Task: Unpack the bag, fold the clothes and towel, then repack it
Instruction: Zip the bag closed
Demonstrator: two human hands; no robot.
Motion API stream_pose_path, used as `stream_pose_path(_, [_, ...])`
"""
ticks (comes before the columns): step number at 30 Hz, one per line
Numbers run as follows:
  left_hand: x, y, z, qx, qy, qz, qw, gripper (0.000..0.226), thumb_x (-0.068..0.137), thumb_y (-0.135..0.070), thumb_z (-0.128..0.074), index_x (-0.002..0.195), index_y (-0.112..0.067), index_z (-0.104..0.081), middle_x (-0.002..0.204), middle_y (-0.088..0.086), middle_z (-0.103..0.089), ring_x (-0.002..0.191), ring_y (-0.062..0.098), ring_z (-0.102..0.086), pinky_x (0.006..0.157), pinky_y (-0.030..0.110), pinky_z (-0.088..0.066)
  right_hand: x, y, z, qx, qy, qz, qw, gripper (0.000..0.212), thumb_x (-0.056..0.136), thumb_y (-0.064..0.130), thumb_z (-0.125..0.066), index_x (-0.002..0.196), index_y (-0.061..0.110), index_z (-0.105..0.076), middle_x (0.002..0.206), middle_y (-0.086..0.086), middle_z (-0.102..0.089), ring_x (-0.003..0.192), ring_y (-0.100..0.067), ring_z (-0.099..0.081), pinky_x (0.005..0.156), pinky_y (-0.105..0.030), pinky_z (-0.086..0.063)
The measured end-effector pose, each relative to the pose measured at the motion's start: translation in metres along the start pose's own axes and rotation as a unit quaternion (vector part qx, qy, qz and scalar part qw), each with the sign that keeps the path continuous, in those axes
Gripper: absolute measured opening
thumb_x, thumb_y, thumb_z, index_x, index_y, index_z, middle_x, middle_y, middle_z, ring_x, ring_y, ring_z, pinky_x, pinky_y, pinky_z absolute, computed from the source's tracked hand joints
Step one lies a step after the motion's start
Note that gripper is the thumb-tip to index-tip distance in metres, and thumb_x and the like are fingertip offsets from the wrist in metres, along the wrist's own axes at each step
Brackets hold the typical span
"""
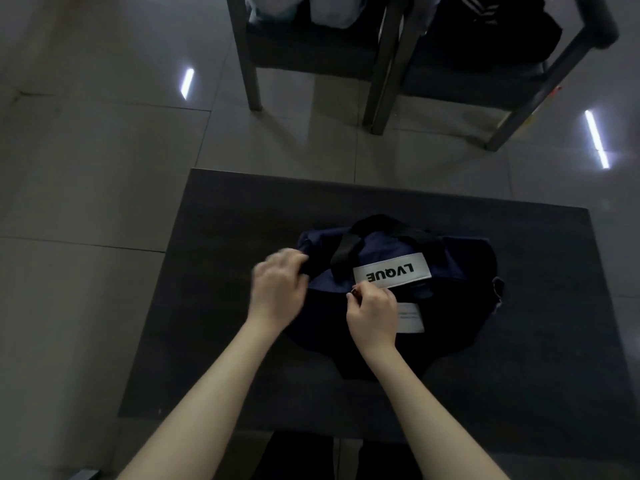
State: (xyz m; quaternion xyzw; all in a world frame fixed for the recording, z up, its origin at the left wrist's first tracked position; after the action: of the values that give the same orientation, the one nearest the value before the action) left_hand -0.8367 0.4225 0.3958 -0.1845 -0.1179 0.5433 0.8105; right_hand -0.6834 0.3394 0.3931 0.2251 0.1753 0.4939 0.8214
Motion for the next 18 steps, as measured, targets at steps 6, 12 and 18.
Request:
stream_pose_path(6, [0.002,-0.052,-0.057,0.156,0.164,-0.158,0.961,0.021,0.087,-0.031,-0.061,0.101,-0.016,-0.066,0.102,0.002,-0.067,0.099,0.024,-0.062,0.092,0.037,-0.039,0.003,-0.011,0.000,0.009,0.019,-0.001,1.000,0.010,0.087,0.014,-0.061,0.084,0.006,-0.066,0.080,-0.006,-0.067,0.081,-0.024,-0.060,0.094,-0.039,-0.040])
stream_pose_path(12, [0.001,-0.039,-0.049,0.176,0.103,-0.159,0.966,0.028,0.055,-0.025,-0.089,0.064,-0.017,-0.064,0.059,-0.002,-0.062,0.051,0.019,-0.061,0.061,0.029,-0.050,0.010,-0.037,0.019,0.020,-0.037,-0.057,0.997,0.005,0.079,0.005,-0.065,0.080,0.000,-0.066,0.085,-0.012,-0.064,0.082,-0.029,-0.059,0.080,-0.038,-0.047])
stream_pose_path(18, [-0.003,-0.026,-0.046,0.191,0.112,-0.128,0.967,0.028,0.055,-0.024,-0.090,0.064,-0.017,-0.064,0.057,-0.002,-0.061,0.050,0.018,-0.061,0.058,0.032,-0.050,0.015,-0.081,0.058,-0.022,-0.066,-0.087,0.994,0.007,0.083,0.008,-0.065,0.081,0.002,-0.068,0.090,-0.011,-0.065,0.083,-0.028,-0.059,0.083,-0.040,-0.046])
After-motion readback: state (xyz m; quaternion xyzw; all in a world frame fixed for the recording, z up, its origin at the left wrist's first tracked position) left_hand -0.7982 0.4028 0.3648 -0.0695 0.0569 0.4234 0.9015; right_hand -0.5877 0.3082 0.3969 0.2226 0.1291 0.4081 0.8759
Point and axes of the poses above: each hand's wrist, its own x-axis towards the middle knuckle, its own z-axis out of the back of the hand, y = z × x, the point moved 6 cm from there along x, towards the middle knuckle
